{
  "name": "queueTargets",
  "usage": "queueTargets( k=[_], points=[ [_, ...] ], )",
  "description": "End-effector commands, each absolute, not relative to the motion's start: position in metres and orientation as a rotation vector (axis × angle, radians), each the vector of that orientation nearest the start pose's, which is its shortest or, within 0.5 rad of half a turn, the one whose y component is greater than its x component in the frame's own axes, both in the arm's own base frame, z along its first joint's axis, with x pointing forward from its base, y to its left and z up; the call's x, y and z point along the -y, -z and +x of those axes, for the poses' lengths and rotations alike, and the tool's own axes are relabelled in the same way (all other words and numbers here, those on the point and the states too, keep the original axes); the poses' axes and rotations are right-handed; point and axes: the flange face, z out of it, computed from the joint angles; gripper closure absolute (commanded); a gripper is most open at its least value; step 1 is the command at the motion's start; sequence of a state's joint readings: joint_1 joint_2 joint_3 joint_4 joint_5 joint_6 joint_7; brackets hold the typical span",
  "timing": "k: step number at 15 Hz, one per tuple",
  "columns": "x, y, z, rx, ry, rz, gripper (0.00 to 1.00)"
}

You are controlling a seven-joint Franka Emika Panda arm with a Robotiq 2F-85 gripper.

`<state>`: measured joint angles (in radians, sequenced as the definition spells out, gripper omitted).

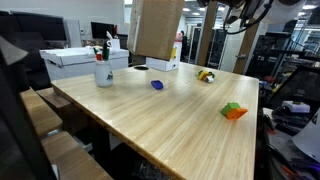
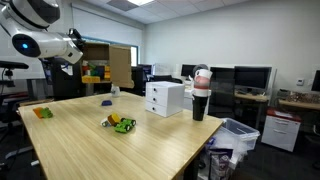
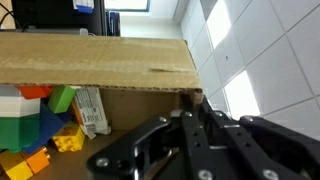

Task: Take everything out of the box

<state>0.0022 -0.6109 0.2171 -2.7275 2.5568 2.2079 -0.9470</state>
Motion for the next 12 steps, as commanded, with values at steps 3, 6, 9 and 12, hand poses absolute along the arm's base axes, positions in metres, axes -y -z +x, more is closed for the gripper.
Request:
queueTargets(
  k=[3, 6, 9, 12],
  points=[
    [-0.101, -0.465, 0.37, -0.534, 0.781, -1.178, 0.96],
    [-0.101, -0.464, 0.37, -0.508, 0.787, -1.141, 0.96],
    [-0.095, -0.461, 0.369, -0.495, 0.794, -1.103, 0.96],
    [-0.079, -0.469, 0.377, -0.477, 0.81, -1.059, 0.96]
  ],
)
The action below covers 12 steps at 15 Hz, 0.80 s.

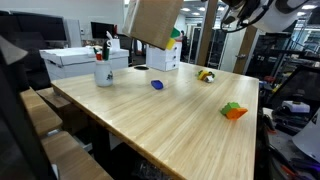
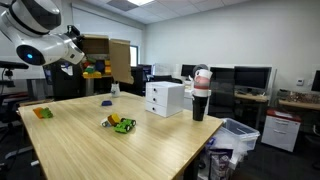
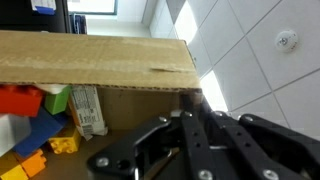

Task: Take everything out of the box

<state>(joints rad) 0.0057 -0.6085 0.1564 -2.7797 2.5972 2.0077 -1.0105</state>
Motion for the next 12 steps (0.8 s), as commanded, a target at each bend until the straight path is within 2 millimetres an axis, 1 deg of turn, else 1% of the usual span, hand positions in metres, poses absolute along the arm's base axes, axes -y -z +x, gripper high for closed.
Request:
queueTargets(
  k=[1, 6, 9, 11, 12],
  points=[
    [-0.077, -0.469, 0.378, -0.476, 0.817, -1.047, 0.96],
    [-0.065, -0.47, 0.382, -0.479, 0.837, -1.0, 0.96],
    [-0.075, -0.463, 0.381, -0.484, 0.824, -1.04, 0.96],
    [-0.081, -0.455, 0.382, -0.495, 0.805, -1.057, 0.96],
    [-0.083, -0.448, 0.384, -0.498, 0.79, -1.062, 0.96]
  ],
)
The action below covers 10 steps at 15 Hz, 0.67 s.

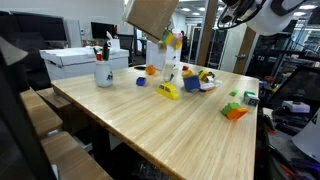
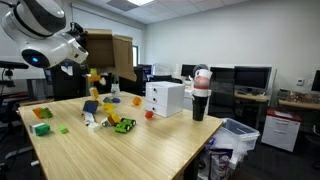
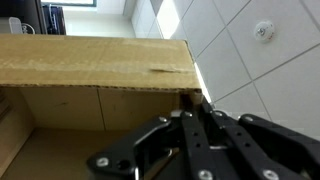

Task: Take everything out of the box

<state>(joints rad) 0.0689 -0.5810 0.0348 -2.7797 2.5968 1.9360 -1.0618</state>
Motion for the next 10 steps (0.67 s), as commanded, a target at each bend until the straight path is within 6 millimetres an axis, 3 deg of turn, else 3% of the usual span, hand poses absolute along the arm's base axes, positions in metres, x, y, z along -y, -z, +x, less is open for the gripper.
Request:
queueTargets(
  k=[1, 8, 10],
  points=[
    [-0.086, -0.444, 0.386, -0.495, 0.781, -1.063, 0.96],
    [-0.088, -0.427, 0.389, -0.491, 0.792, -1.107, 0.96],
    [-0.087, -0.424, 0.385, -0.49, 0.776, -1.203, 0.96]
  ],
)
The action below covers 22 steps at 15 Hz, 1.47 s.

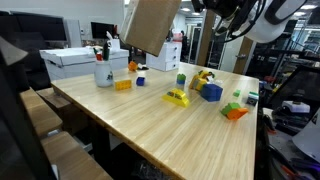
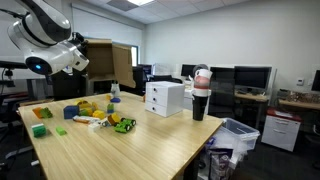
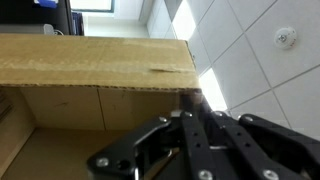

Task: Take everything out of the box

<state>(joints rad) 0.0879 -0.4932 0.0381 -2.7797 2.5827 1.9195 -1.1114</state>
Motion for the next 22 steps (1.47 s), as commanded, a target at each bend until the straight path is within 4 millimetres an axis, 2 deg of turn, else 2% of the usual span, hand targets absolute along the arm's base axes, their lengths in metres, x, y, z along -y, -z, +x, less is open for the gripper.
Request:
queueTargets(
  k=[1, 5, 11, 13, 17, 22],
  points=[
    [-0.086, -0.421, 0.381, -0.487, 0.767, -1.296, 0.96],
    [-0.09, -0.425, 0.382, -0.454, 0.772, -1.534, 0.96],
    [-0.123, -0.455, 0.39, -0.308, 0.772, -1.931, 0.96],
    [-0.133, -0.459, 0.392, -0.251, 0.759, -2.033, 0.96],
    [-0.151, -0.461, 0.393, -0.108, 0.72, -2.251, 0.96],
    [-0.158, -0.451, 0.393, 0.047, 0.642, -2.519, 0.96]
  ],
)
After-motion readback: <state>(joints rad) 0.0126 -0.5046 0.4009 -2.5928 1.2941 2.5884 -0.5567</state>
